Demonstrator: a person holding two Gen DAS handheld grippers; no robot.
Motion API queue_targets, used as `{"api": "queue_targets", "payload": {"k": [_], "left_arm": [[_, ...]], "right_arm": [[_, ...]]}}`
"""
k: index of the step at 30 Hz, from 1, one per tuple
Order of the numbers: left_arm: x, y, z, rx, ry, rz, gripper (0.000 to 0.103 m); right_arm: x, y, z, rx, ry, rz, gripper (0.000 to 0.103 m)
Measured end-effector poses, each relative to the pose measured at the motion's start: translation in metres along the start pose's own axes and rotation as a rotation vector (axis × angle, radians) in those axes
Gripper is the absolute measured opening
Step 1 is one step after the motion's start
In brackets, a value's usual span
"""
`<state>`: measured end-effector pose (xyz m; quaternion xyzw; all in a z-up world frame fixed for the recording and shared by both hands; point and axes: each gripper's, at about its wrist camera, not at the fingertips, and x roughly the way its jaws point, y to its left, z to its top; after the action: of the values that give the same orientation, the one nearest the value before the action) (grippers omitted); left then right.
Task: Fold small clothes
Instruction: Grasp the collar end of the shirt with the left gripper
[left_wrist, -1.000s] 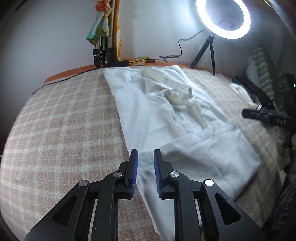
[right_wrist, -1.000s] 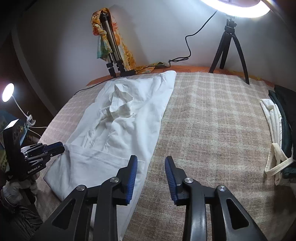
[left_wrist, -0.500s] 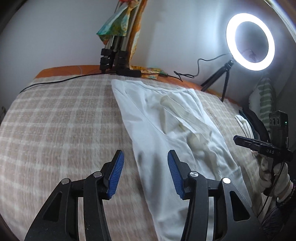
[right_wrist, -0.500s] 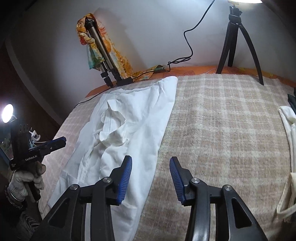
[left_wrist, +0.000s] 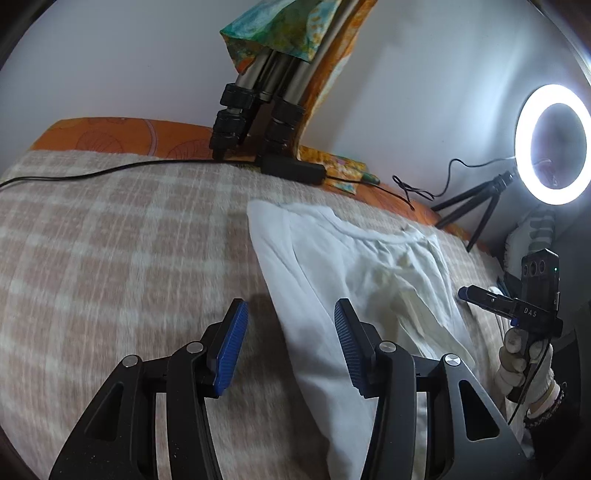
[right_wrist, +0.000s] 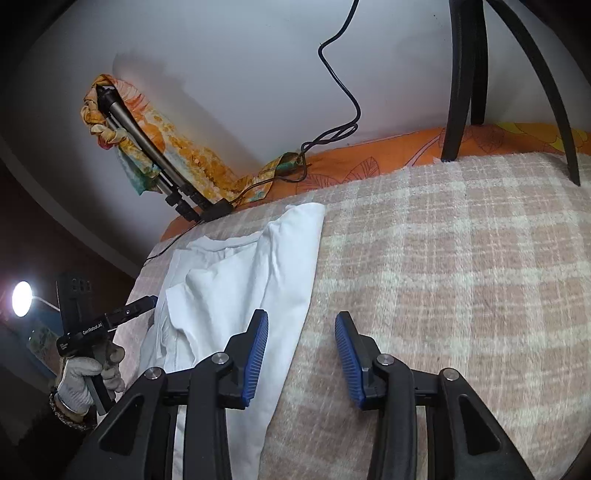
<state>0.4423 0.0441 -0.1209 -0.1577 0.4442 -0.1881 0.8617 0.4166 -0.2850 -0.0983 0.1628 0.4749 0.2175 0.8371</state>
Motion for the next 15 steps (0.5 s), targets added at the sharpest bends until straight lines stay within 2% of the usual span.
{"api": "queue_targets", "payload": {"k": [15], "left_arm": [[0.04,0.008,0.048,-0.059,-0.006,-0.081,0.045]], "right_arm": [[0.051,-0.009,0.06,-0.012,0.047,0.071,0.037]]}}
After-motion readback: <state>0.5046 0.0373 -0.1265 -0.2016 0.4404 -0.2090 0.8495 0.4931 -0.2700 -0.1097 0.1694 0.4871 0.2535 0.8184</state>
